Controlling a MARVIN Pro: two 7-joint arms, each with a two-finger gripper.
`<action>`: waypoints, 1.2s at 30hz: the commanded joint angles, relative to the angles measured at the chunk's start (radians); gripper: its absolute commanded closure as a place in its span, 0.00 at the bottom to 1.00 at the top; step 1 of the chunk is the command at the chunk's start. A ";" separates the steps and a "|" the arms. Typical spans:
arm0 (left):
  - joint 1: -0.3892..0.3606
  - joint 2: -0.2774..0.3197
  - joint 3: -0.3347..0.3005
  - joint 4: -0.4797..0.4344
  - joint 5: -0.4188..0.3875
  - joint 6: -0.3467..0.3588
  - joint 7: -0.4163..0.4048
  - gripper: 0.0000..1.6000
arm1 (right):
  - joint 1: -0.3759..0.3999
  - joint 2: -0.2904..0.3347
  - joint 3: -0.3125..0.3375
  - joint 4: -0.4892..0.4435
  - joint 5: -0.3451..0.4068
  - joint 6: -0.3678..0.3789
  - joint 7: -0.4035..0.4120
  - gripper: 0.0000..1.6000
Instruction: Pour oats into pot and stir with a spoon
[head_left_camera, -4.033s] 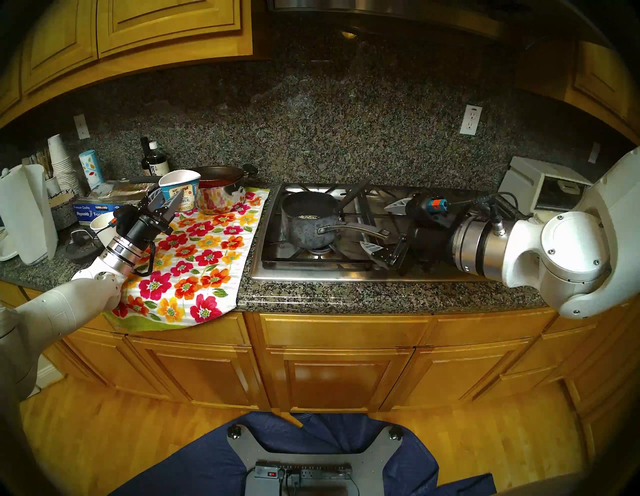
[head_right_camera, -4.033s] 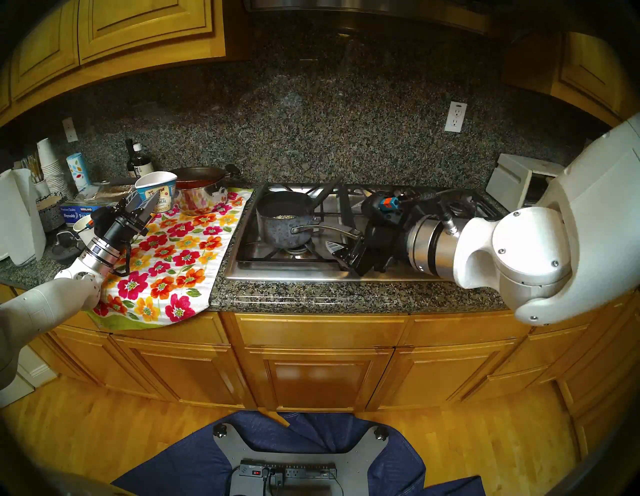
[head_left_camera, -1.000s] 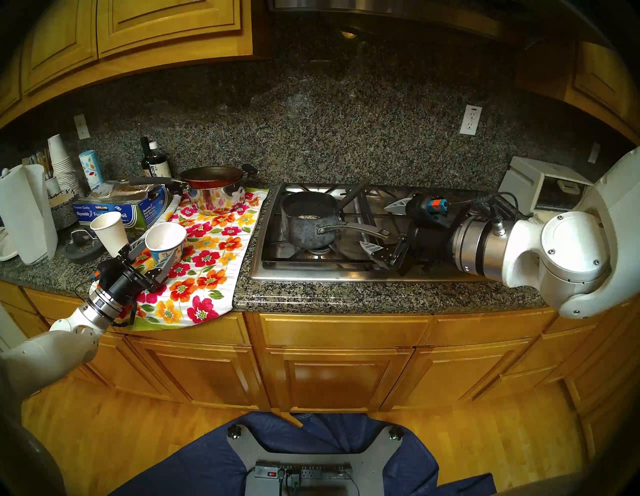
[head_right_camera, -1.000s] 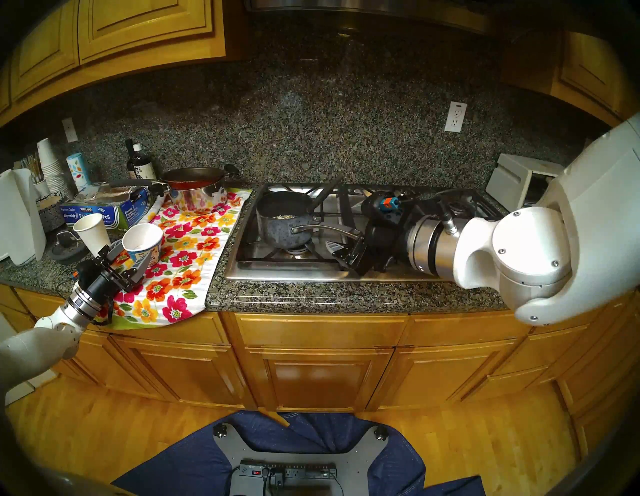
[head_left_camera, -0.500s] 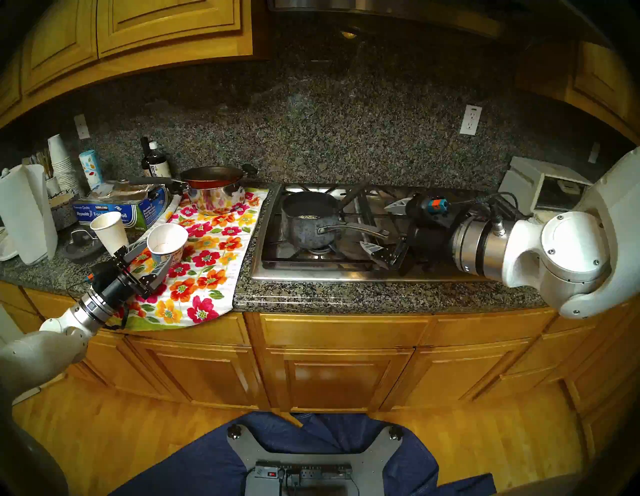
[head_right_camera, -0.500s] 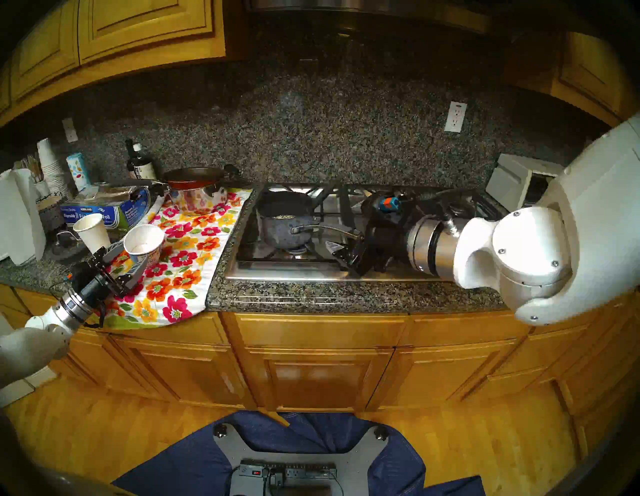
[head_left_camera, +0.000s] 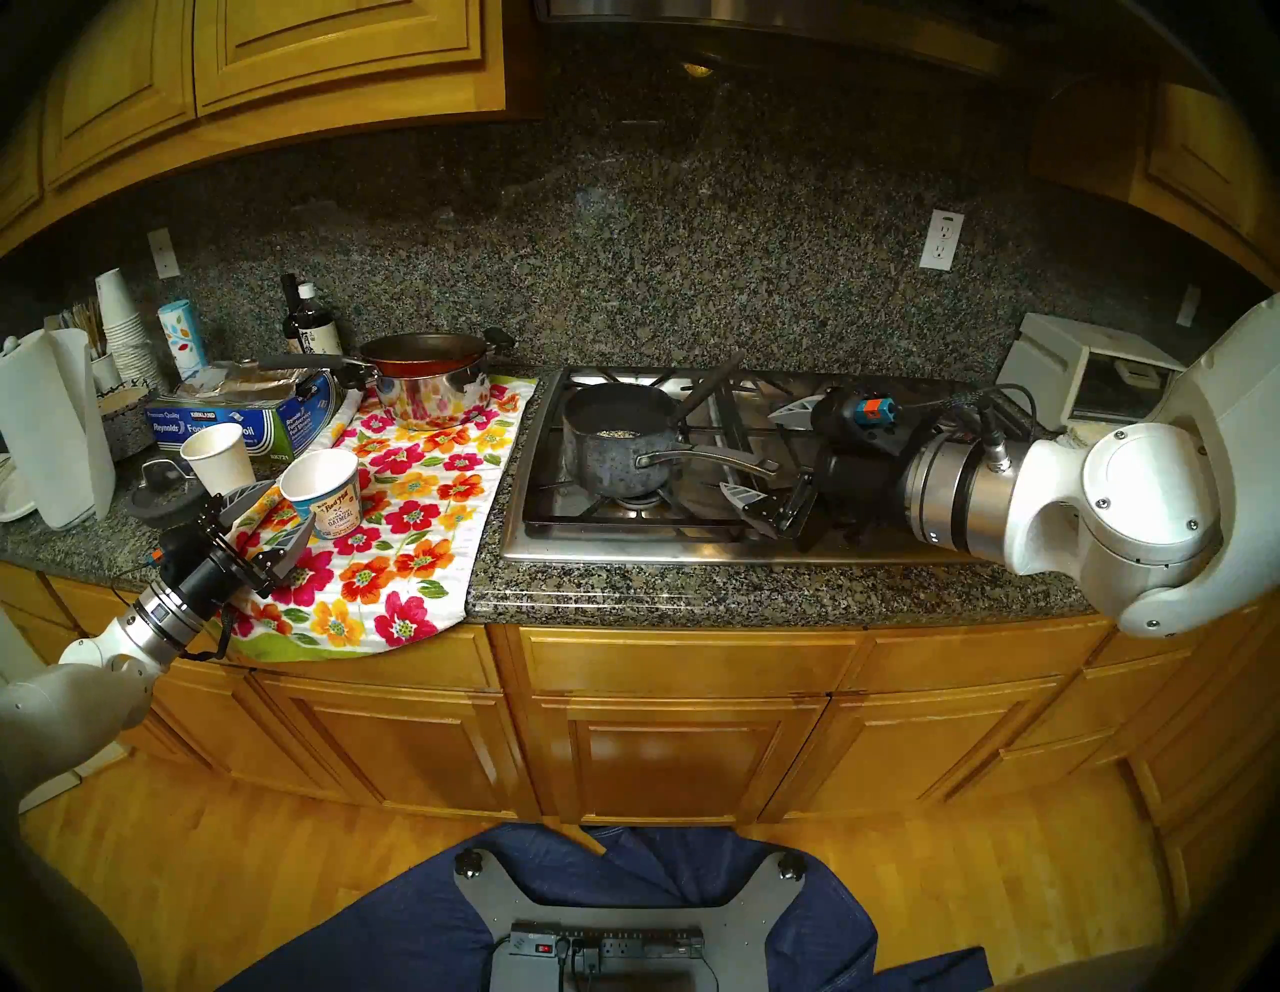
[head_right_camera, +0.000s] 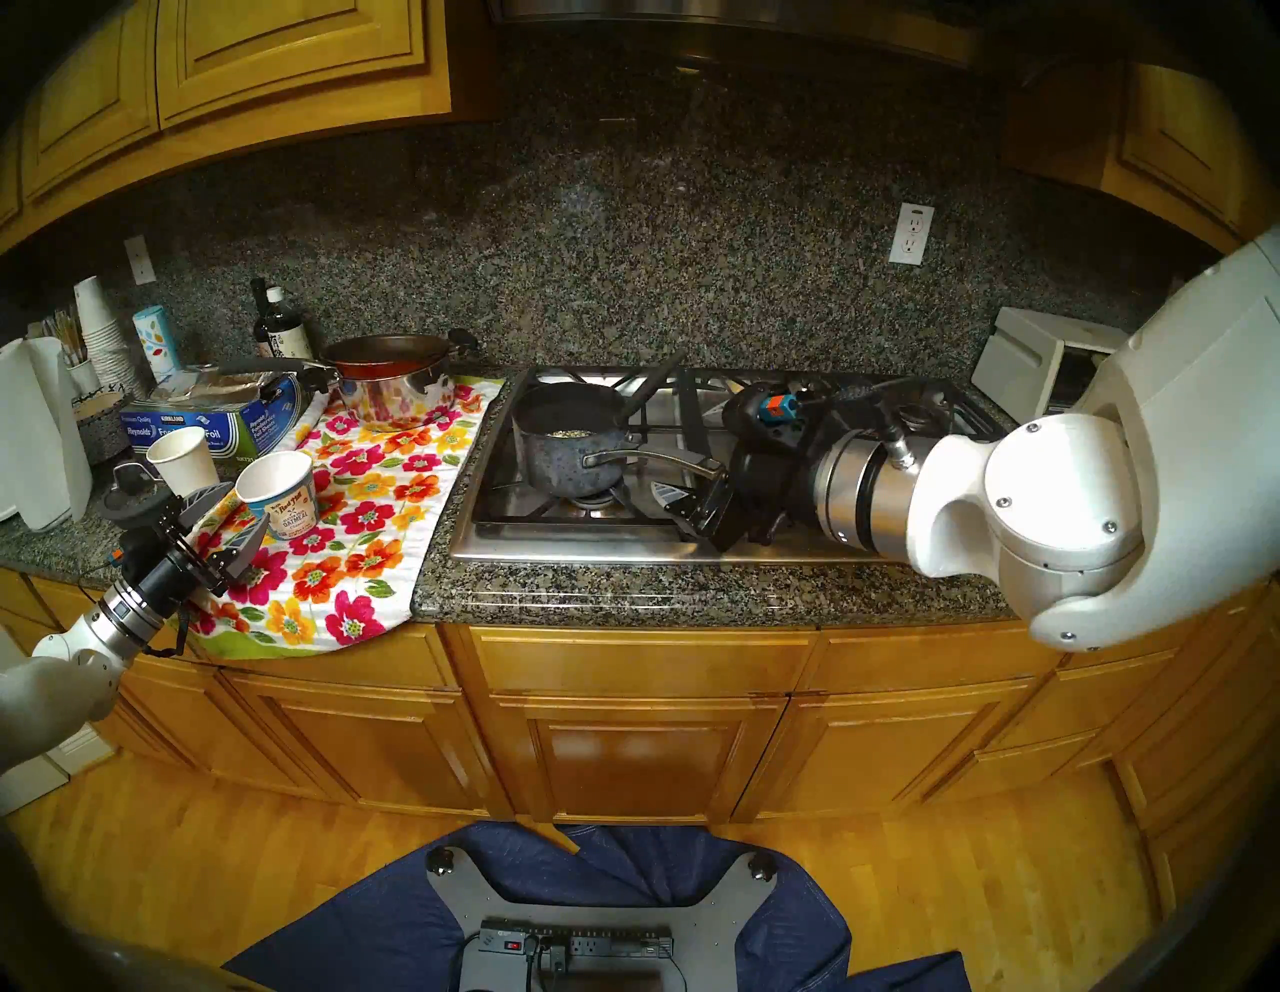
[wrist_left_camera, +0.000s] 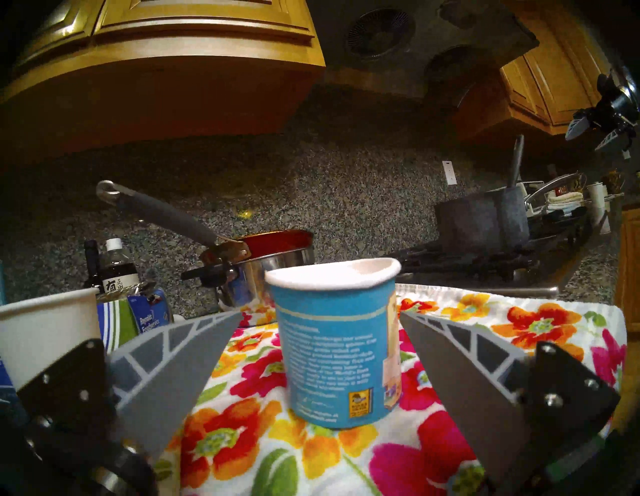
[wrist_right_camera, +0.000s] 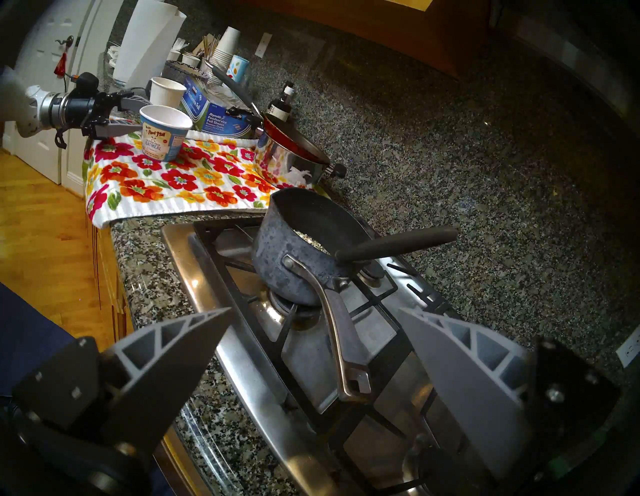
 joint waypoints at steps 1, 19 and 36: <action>0.004 0.029 -0.068 -0.016 -0.019 -0.004 -0.112 0.00 | 0.019 0.000 0.003 0.009 0.000 -0.004 -0.004 0.00; 0.102 0.069 -0.160 -0.067 -0.040 -0.004 -0.114 0.00 | 0.019 0.000 0.003 0.009 0.000 -0.004 -0.004 0.00; 0.146 0.124 -0.288 -0.131 -0.073 -0.004 -0.106 0.00 | 0.018 0.000 0.003 0.009 0.000 -0.004 -0.004 0.00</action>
